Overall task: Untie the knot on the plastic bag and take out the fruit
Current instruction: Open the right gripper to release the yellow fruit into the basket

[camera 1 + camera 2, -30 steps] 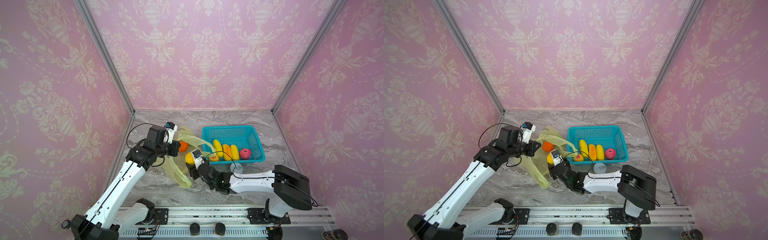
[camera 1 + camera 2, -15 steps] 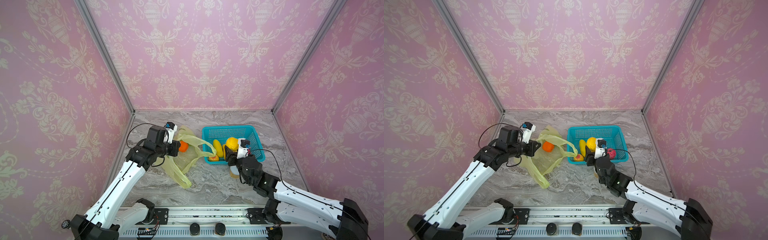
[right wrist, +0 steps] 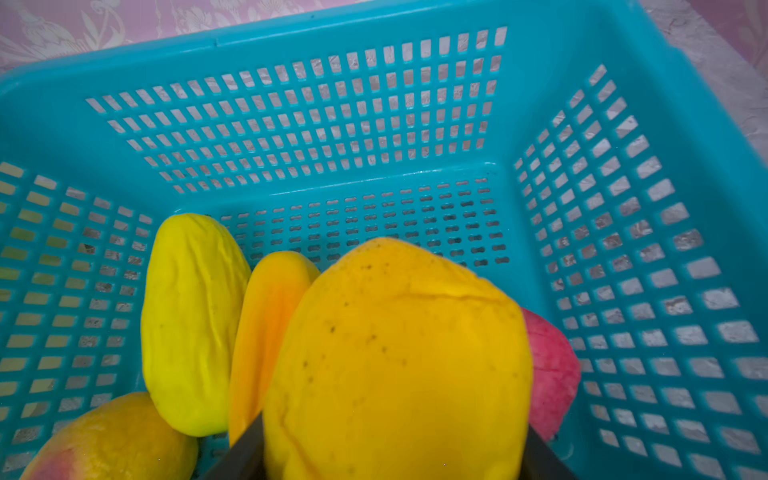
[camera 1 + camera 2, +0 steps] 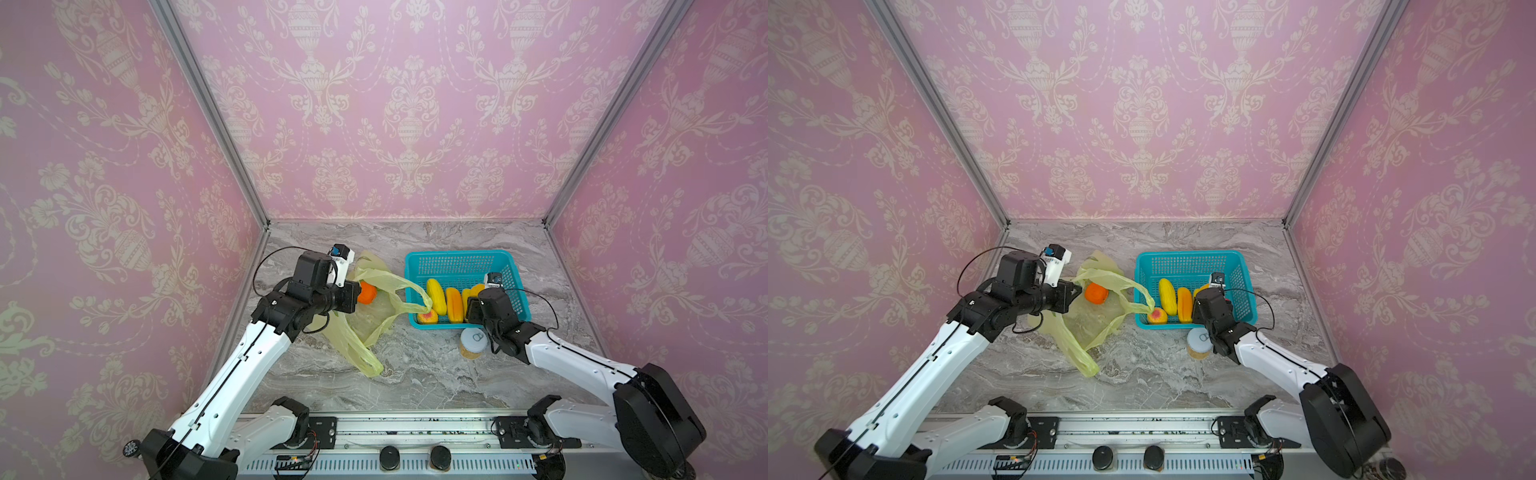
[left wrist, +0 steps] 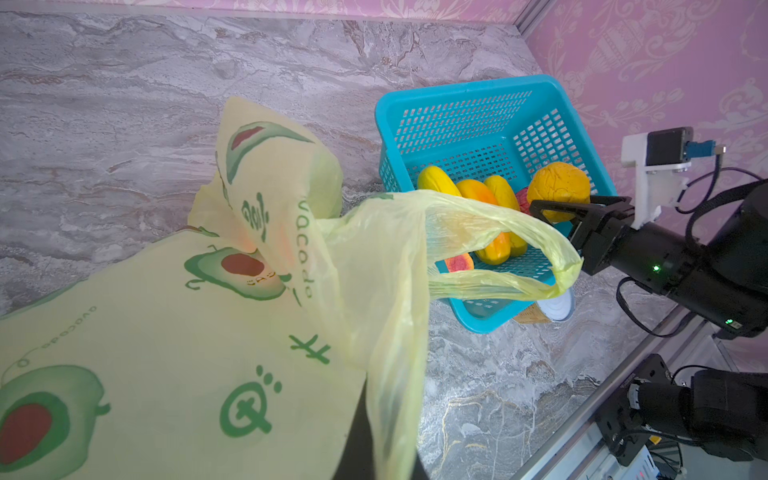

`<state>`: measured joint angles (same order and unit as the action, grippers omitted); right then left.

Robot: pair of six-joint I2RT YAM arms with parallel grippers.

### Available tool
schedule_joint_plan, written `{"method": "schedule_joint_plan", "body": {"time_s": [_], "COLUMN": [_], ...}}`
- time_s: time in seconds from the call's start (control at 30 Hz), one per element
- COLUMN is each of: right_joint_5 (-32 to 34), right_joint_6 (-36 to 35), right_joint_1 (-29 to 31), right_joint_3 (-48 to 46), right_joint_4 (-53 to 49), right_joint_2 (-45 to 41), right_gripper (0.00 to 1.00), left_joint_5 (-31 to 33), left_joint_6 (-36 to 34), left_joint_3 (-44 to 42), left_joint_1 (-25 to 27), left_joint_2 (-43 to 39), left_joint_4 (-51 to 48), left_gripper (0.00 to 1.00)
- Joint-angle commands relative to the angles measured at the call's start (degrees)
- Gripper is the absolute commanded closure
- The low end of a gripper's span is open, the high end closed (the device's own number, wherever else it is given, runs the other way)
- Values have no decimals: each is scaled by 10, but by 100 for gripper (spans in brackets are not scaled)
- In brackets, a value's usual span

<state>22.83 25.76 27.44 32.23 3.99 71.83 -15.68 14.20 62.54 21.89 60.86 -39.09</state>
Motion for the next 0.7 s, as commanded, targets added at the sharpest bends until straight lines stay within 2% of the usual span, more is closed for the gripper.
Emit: {"method": "schedule_joint_plan", "body": {"time_s": [0.0, 0.33, 0.53, 0.67], "right_joint_5": [-28, -32, -30, -40], "right_joint_6": [17, 2, 21, 43], "right_joint_1": [-4, -24, -59, -93], "right_joint_3": [12, 55, 86, 91], "right_joint_4": [-18, -12, -18, -5], "right_joint_2": [32, 95, 126, 147], "right_gripper": [67, 57, 53, 44], "left_joint_5": [14, 13, 13, 13], "left_joint_6": [-12, -12, -11, -12], "left_joint_3": [10, 10, 11, 11], "left_joint_1": [-4, -4, -4, -4], "left_joint_2": [5, 6, 5, 2], "left_joint_4": [-18, -19, -20, -20], "left_gripper": [100, 100, 100, 100]}}
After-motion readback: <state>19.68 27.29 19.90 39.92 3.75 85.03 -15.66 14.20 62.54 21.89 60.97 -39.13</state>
